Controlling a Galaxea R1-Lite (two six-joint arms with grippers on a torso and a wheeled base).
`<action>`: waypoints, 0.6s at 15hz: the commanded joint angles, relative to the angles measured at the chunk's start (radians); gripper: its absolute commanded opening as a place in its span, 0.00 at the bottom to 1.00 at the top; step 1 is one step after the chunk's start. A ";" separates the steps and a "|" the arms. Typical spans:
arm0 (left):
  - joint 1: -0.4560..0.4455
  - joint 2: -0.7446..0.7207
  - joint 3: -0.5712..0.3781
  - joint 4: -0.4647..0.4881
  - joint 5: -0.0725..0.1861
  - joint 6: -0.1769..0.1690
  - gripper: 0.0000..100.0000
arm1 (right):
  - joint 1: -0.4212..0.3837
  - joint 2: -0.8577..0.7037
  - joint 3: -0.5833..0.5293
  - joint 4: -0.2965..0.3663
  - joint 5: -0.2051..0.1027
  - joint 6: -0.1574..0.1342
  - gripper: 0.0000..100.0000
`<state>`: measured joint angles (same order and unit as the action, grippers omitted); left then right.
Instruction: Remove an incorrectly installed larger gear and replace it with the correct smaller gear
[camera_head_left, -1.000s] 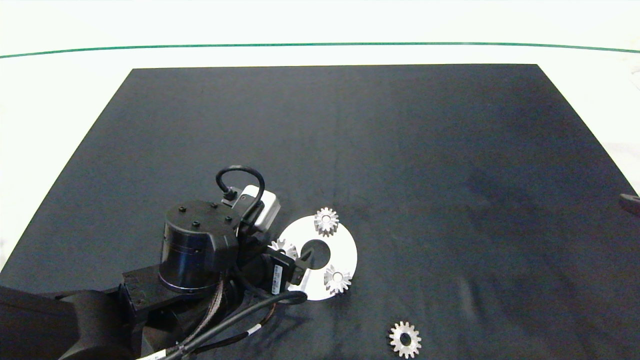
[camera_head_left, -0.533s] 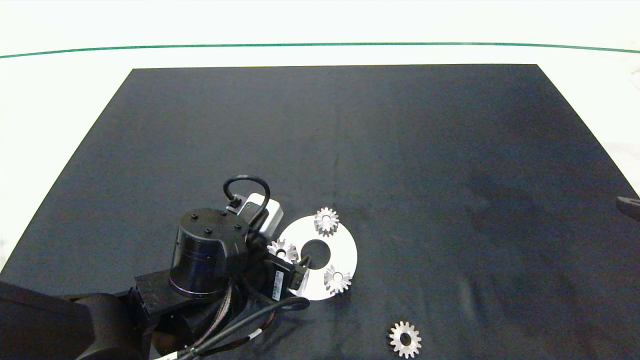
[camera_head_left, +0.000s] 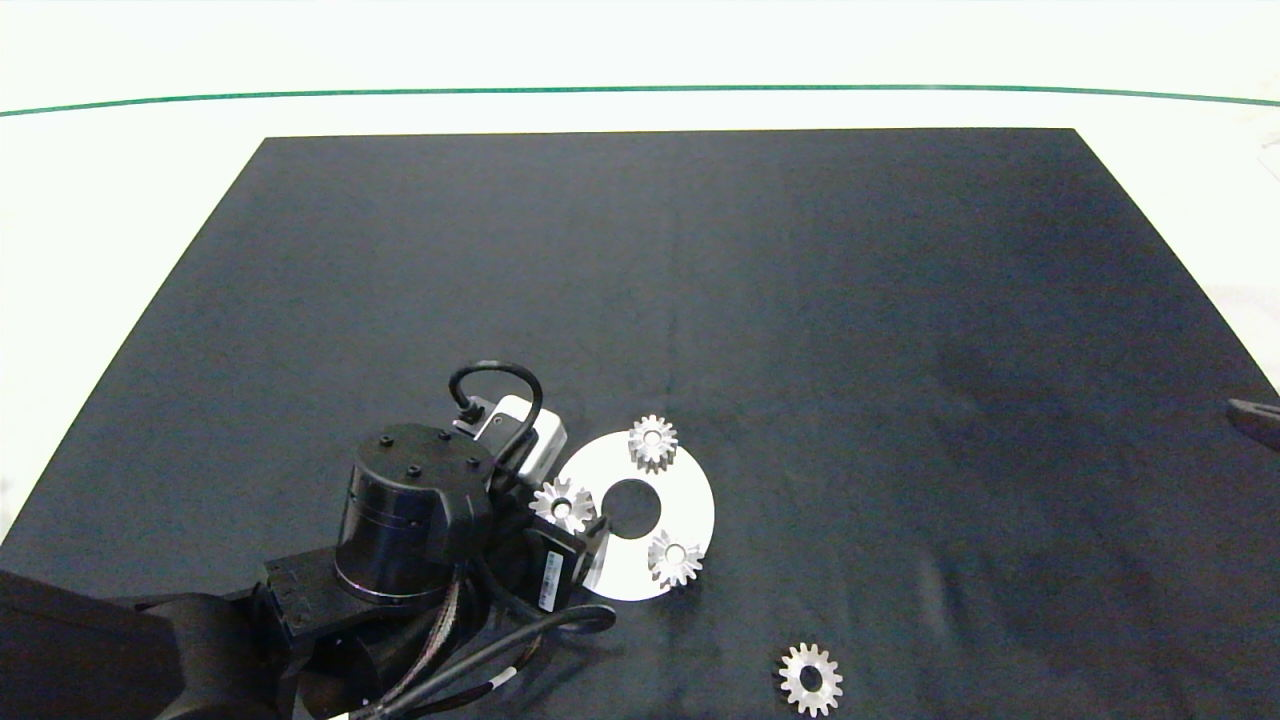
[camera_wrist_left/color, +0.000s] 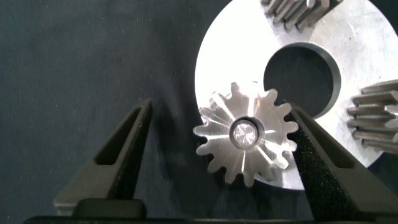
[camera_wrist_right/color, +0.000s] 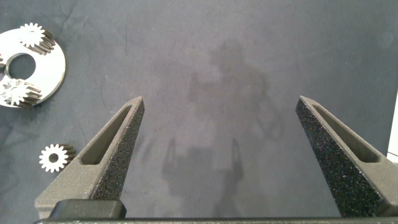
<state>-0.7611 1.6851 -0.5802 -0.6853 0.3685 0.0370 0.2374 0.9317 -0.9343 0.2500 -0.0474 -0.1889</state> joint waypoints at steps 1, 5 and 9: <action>-0.001 -0.004 0.007 -0.003 0.003 0.004 0.75 | 0.002 0.004 0.000 0.002 0.000 -0.001 1.00; -0.001 -0.007 0.007 -0.005 0.003 0.004 0.66 | 0.002 0.006 0.003 -0.003 0.000 -0.001 1.00; -0.003 -0.007 0.008 -0.003 0.003 0.004 0.59 | 0.002 0.007 0.006 -0.003 0.000 -0.001 1.00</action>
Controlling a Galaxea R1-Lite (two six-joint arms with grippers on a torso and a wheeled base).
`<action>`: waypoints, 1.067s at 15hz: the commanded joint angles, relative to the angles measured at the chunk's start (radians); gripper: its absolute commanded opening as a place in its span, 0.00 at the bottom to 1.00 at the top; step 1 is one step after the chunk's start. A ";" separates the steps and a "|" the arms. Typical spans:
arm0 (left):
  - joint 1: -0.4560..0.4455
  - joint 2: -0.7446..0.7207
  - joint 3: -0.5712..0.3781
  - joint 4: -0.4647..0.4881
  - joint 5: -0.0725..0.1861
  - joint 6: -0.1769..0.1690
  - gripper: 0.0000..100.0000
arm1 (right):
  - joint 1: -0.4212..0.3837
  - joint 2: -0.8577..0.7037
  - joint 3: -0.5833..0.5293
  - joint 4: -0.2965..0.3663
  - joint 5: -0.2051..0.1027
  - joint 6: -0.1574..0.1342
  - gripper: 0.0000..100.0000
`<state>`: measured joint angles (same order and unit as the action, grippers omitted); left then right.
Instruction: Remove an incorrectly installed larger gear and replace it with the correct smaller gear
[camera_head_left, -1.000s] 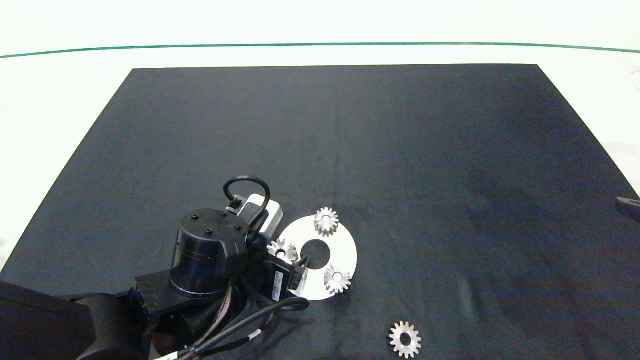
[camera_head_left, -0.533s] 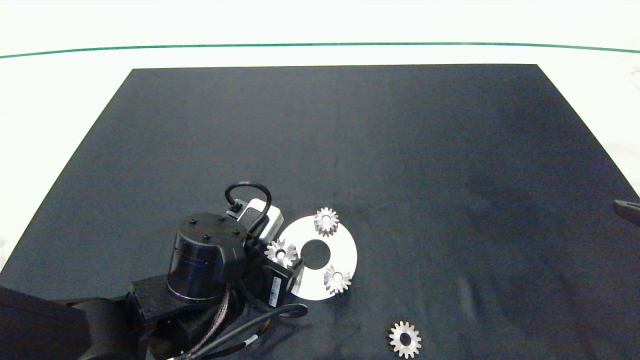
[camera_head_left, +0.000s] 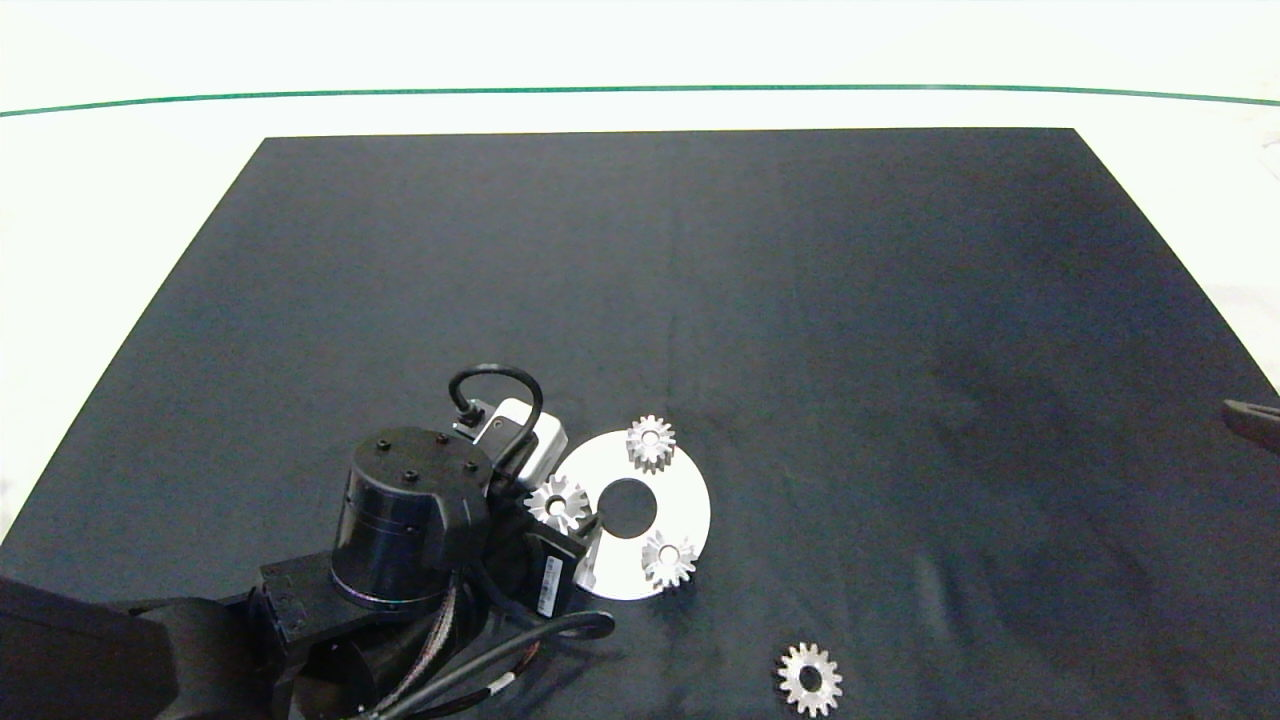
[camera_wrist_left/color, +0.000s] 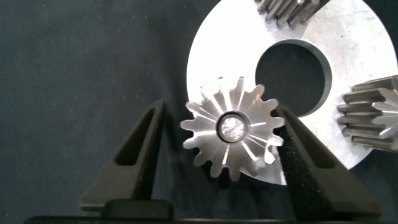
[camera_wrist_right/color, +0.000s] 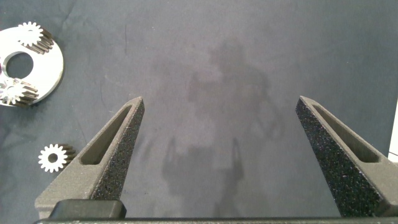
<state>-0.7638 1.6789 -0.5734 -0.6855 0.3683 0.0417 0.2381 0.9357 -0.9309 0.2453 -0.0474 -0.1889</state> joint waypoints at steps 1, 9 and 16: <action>0.000 -0.001 0.001 -0.003 0.003 0.000 0.56 | 0.001 0.003 0.004 0.002 0.000 -0.003 1.00; -0.009 -0.002 0.012 -0.006 0.003 0.000 0.41 | 0.001 0.003 0.006 0.002 0.000 -0.003 1.00; -0.014 -0.016 0.012 -0.006 0.004 -0.005 0.26 | 0.001 0.003 0.009 0.002 0.000 -0.003 1.00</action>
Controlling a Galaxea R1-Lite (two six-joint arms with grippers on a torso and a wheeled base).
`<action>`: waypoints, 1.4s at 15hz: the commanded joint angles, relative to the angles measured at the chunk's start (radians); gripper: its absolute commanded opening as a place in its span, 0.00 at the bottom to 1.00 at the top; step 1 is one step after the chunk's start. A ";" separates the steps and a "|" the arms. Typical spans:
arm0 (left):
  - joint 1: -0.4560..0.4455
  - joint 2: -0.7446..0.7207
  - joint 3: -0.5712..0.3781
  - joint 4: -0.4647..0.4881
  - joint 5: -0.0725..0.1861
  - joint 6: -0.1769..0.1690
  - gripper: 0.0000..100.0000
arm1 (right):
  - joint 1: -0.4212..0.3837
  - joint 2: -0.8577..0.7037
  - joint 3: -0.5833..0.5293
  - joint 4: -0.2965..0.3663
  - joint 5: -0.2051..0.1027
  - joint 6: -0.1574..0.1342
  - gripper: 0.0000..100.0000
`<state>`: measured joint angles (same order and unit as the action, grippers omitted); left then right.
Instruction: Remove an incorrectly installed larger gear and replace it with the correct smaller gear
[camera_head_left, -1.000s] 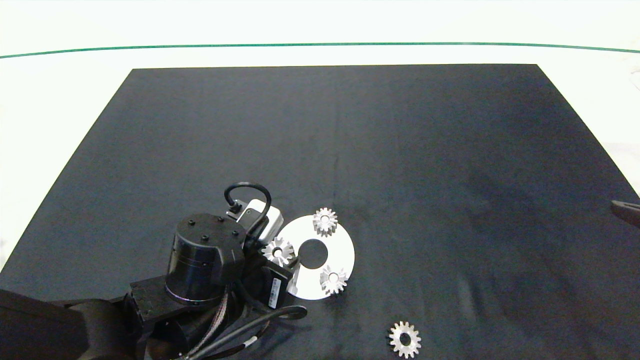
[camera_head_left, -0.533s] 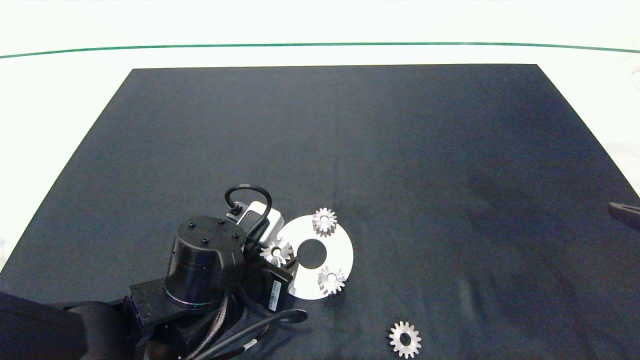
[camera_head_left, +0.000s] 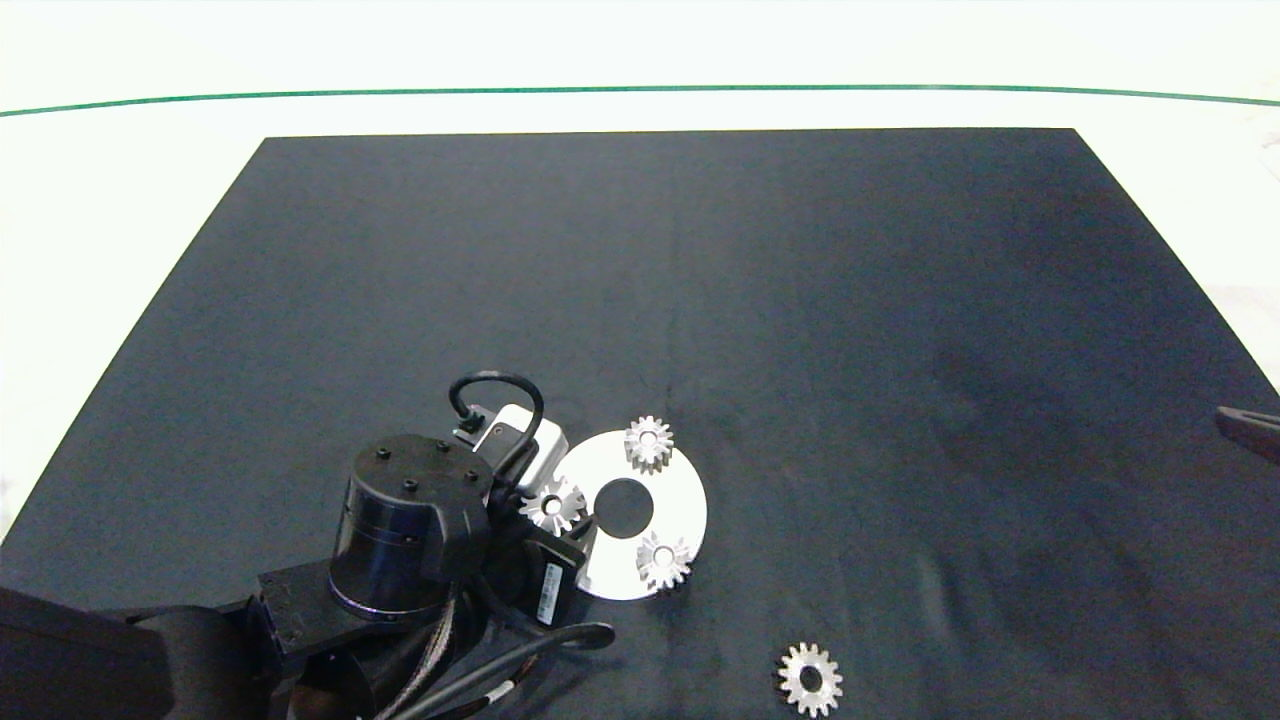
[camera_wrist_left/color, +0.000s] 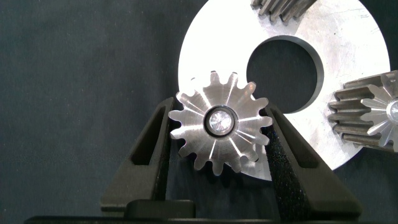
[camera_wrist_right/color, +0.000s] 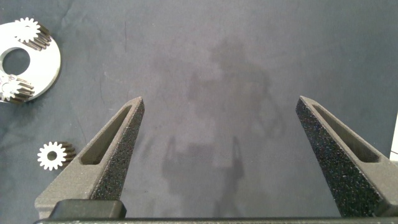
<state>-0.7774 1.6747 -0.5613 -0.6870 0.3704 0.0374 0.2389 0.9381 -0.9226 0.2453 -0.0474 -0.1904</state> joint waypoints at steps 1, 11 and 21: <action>0.000 -0.016 0.000 -0.005 0.002 -0.001 0.24 | 0.000 0.001 0.001 0.002 0.000 -0.001 1.00; 0.001 -0.093 -0.009 0.004 0.001 0.006 0.05 | 0.002 0.005 0.008 -0.015 0.001 -0.001 1.00; 0.167 -0.228 -0.089 0.294 0.001 0.076 0.00 | 0.002 0.007 0.016 -0.027 -0.002 -0.001 1.00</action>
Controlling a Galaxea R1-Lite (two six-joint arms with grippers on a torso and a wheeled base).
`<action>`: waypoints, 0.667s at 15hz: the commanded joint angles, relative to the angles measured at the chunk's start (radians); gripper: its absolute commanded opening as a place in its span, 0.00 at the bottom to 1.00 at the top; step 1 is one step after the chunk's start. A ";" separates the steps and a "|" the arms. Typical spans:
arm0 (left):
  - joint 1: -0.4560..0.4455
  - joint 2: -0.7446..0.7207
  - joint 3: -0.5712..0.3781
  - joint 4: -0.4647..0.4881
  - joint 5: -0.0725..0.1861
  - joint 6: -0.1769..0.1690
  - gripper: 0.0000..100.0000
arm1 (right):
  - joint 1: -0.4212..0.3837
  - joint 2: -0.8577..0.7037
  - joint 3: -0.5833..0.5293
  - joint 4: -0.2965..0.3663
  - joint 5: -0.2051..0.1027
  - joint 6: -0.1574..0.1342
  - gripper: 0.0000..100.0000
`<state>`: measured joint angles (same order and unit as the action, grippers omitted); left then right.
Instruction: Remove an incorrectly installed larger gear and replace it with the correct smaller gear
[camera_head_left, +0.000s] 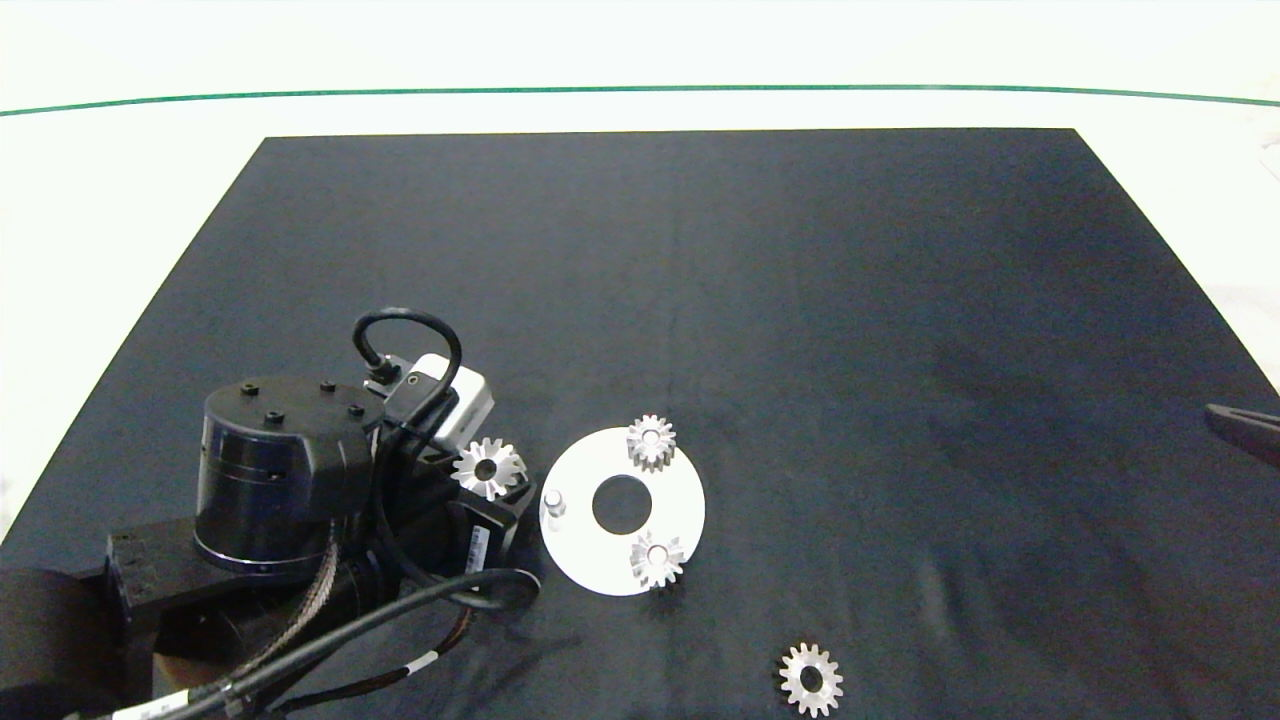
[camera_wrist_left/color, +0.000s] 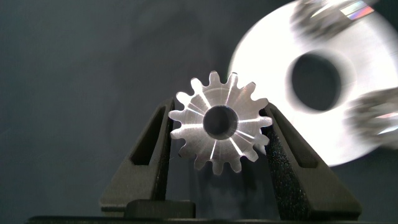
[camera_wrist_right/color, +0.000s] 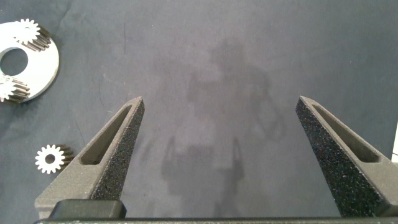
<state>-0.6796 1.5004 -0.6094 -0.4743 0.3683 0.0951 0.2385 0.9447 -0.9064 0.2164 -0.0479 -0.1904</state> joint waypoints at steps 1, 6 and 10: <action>0.101 -0.077 -0.066 0.146 0.003 0.035 0.00 | 0.002 0.000 0.000 0.001 0.000 -0.001 1.00; 0.184 -0.034 -0.095 0.114 -0.038 0.031 0.00 | 0.002 0.000 0.000 0.001 0.000 -0.001 1.00; 0.204 0.049 -0.064 0.020 -0.051 0.029 1.00 | 0.002 -0.001 0.000 0.001 0.000 -0.001 1.00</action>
<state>-0.4804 1.5077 -0.6849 -0.4440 0.3168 0.1230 0.2404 0.9438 -0.9064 0.2164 -0.0470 -0.1904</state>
